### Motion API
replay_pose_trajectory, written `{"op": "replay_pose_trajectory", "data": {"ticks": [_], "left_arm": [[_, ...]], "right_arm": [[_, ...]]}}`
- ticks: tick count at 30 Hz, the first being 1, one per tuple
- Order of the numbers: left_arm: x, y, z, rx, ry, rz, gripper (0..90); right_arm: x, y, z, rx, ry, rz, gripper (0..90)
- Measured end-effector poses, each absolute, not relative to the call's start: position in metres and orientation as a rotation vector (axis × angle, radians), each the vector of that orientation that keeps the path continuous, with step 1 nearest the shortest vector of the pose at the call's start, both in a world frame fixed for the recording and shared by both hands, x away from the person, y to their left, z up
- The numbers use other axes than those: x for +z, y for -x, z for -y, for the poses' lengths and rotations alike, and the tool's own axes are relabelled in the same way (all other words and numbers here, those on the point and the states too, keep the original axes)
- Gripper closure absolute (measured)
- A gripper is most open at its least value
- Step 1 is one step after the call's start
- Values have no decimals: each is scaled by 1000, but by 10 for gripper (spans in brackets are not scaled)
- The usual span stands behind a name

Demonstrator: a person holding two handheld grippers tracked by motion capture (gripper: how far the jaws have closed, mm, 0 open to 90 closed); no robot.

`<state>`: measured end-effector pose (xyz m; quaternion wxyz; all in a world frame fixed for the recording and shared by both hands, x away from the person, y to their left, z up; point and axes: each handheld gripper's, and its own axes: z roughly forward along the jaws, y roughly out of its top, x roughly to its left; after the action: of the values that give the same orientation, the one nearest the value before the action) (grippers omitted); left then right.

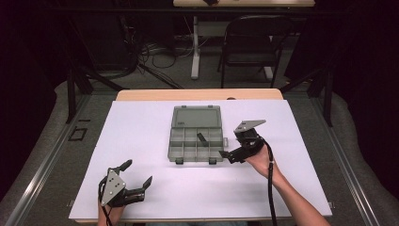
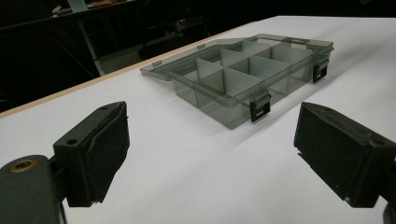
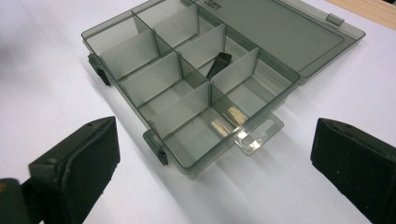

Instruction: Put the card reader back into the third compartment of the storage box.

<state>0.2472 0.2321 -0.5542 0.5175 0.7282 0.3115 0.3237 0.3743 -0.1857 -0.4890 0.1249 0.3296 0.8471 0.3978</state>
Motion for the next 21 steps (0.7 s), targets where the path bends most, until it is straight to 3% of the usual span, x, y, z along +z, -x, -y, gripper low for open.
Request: {"op": "replay_pose_trajectory", "data": {"ticks": [21], "left_arm": [[-554, -247, -232, 777, -1747, -749, 106]], "right_arm": [[-494, -330, 216, 1183, -938, -2412, 0]]}}
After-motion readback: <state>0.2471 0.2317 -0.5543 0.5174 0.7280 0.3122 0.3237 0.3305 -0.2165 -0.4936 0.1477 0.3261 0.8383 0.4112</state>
